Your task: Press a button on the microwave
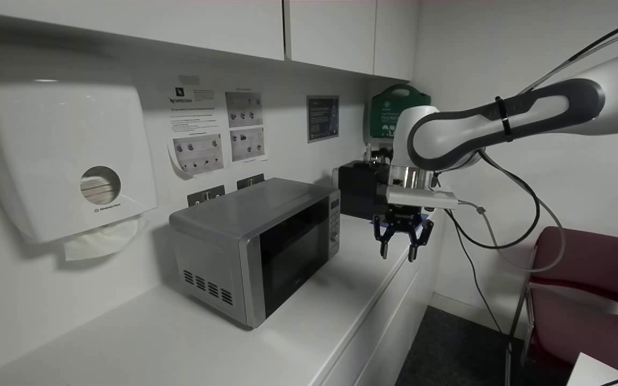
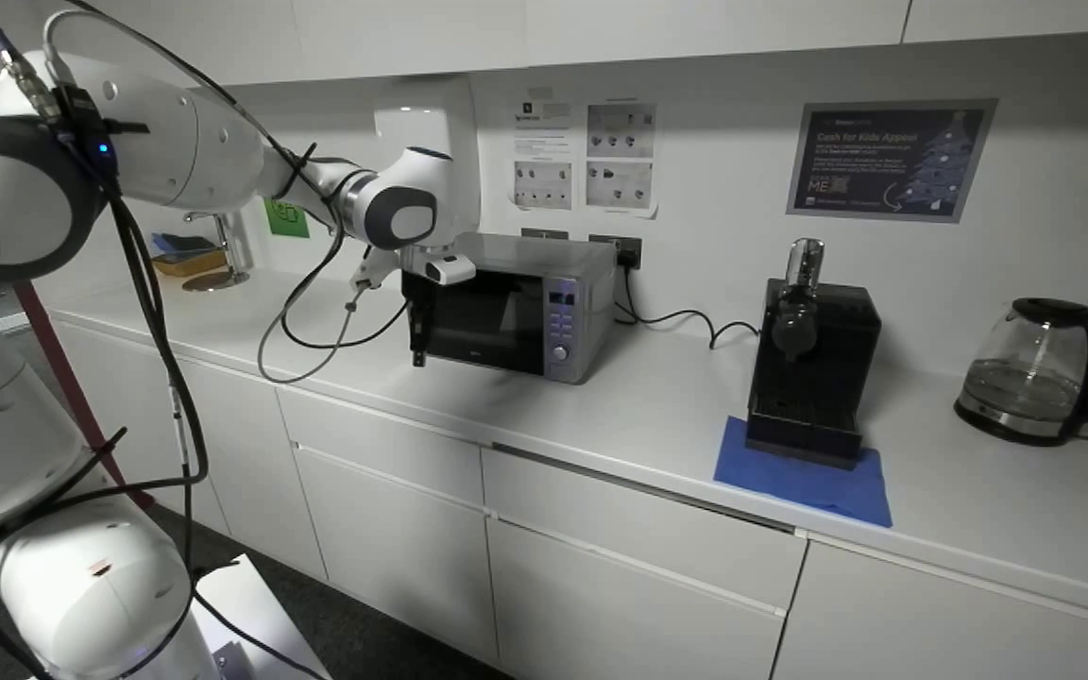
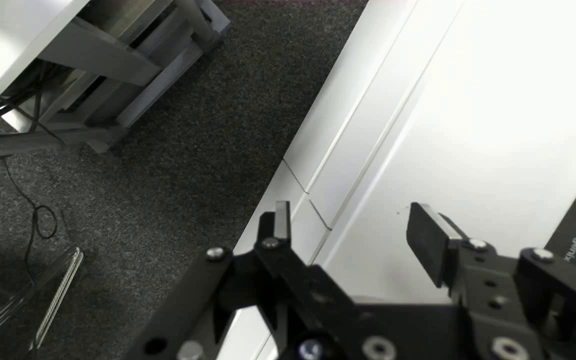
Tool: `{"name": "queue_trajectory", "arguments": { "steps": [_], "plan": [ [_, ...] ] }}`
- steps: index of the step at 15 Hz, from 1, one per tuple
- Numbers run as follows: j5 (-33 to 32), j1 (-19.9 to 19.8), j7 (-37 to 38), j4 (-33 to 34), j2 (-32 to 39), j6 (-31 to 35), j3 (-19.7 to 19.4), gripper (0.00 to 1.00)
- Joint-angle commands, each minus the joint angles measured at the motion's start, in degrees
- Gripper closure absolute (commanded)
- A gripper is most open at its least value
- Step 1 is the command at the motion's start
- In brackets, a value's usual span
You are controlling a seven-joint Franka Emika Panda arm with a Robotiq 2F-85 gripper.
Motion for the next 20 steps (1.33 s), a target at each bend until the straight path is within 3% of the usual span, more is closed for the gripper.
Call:
{"name": "queue_trajectory", "arguments": {
  "steps": [1, 3, 5, 8, 12, 13, 14, 20],
  "plan": [
    [-8.21, -1.51, 4.61, -1.2, 0.33, 3.72, 4.2, 0.04],
    [-11.14, -1.08, 4.51, -1.15, 0.73, 2.5, 5.25, 0.0],
    [-5.23, -0.11, -5.71, -1.15, 0.54, -0.19, 5.0, 0.0],
    [0.02, 0.2, -15.3, -0.99, 0.19, -2.17, 5.15, 0.0],
    [2.37, -0.11, -26.56, 0.75, 1.42, -9.92, 5.15, 0.0],
    [0.27, -0.14, -27.38, 1.84, 2.12, -13.2, 5.51, 0.0],
    [0.97, -0.34, -23.89, -0.36, 1.41, -8.28, 5.89, 0.0],
    [0.86, -0.28, -25.99, 0.31, 1.82, -11.03, 5.86, 0.0]
  ]
}}
